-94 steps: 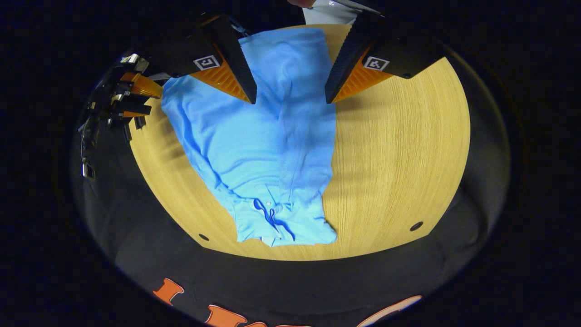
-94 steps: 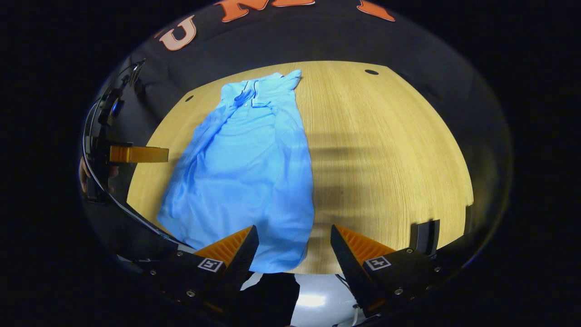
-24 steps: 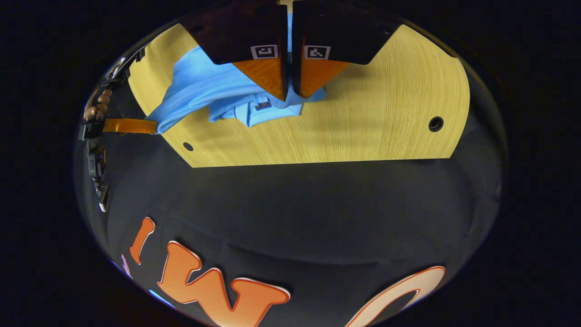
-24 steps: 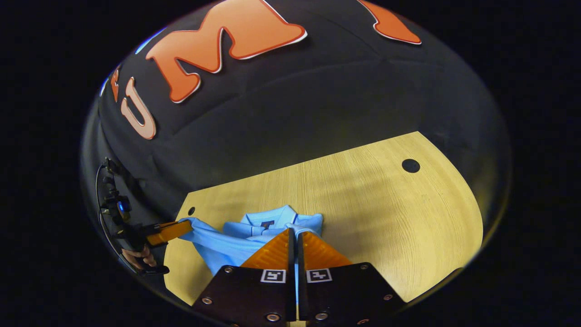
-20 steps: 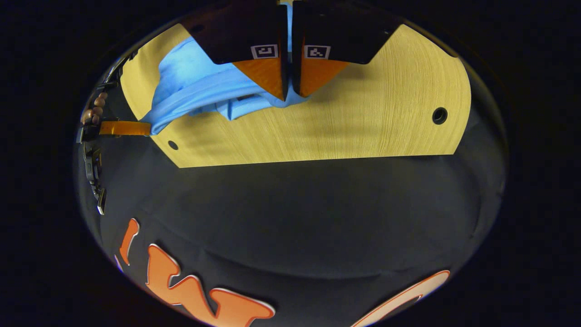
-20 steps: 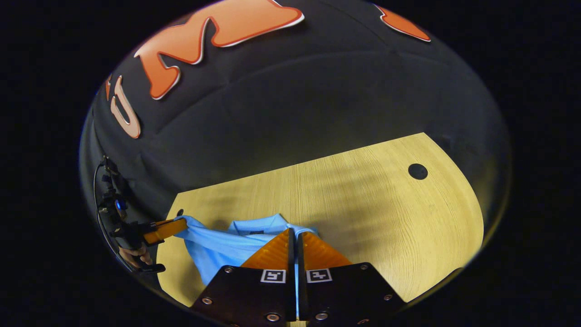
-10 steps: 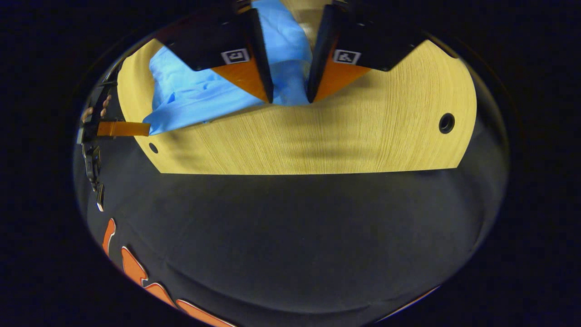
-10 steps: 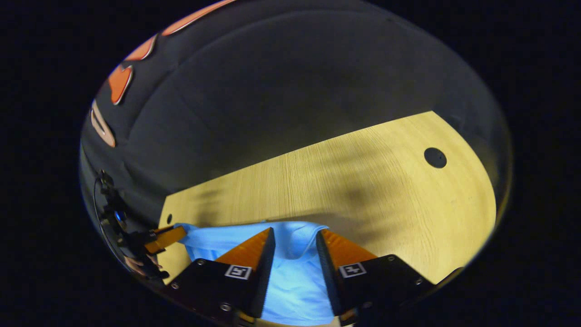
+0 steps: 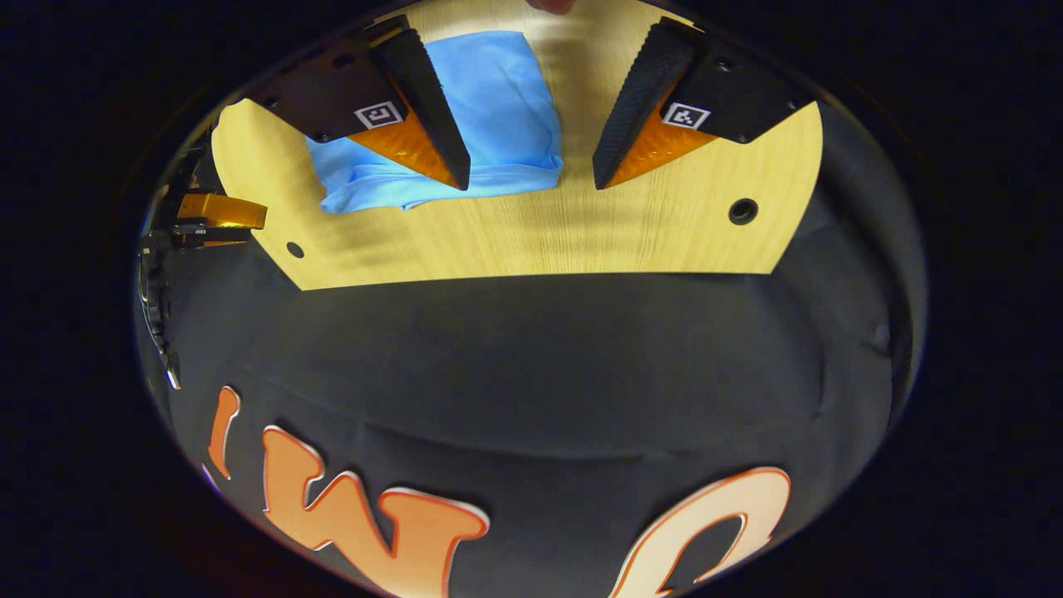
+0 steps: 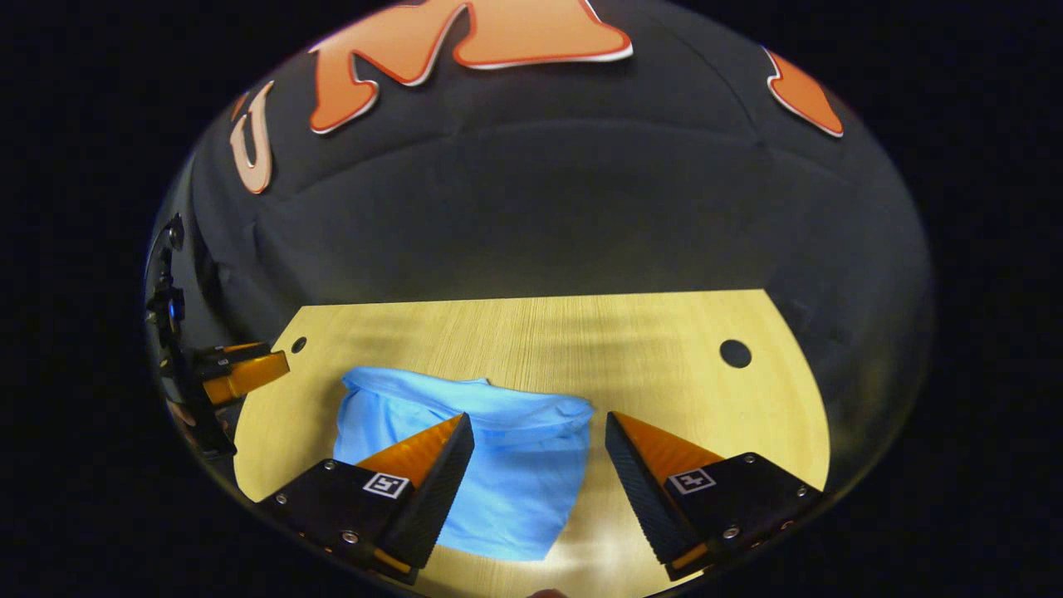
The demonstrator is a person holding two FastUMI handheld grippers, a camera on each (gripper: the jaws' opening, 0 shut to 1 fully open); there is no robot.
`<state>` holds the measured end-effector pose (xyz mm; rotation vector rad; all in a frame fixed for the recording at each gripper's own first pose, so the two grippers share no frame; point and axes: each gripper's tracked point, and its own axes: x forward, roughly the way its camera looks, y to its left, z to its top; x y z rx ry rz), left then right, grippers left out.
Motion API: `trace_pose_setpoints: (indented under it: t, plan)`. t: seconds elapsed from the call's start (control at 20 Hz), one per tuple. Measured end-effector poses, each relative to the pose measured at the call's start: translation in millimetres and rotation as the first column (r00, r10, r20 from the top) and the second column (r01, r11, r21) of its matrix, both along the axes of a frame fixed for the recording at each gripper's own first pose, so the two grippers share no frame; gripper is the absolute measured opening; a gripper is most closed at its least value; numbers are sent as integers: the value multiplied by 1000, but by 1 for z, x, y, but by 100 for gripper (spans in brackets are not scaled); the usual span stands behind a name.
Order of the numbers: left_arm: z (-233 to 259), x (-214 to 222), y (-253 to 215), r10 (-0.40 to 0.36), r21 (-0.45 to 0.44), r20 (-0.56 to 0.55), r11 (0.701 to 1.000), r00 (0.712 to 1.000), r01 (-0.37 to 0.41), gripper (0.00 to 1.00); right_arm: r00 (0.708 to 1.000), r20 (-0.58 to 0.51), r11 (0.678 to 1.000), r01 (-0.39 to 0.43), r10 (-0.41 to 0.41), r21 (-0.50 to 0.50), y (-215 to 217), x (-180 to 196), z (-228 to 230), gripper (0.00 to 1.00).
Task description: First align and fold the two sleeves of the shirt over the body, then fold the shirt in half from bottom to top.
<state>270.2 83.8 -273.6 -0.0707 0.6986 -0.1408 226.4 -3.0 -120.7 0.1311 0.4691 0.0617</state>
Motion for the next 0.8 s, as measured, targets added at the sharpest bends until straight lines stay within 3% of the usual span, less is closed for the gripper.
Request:
trace_pose_setpoints:
  t: [0.25,0.4,0.55,0.8]
  plan:
    - [86,-58,-10,4,12,172,1000,985,-6,97,986,164,1000,-19,23,-22,0,-63,56,97]
    - [128,-101,-21,2,31,271,999,963,-10,97,962,275,997,11,11,-77,3,-102,85,97]
    - [165,-145,-29,15,62,360,997,933,-40,96,929,371,992,35,13,-122,9,-146,105,97]
    - [211,-216,-34,22,86,512,993,859,-77,99,878,477,980,66,33,-189,21,-206,119,97]
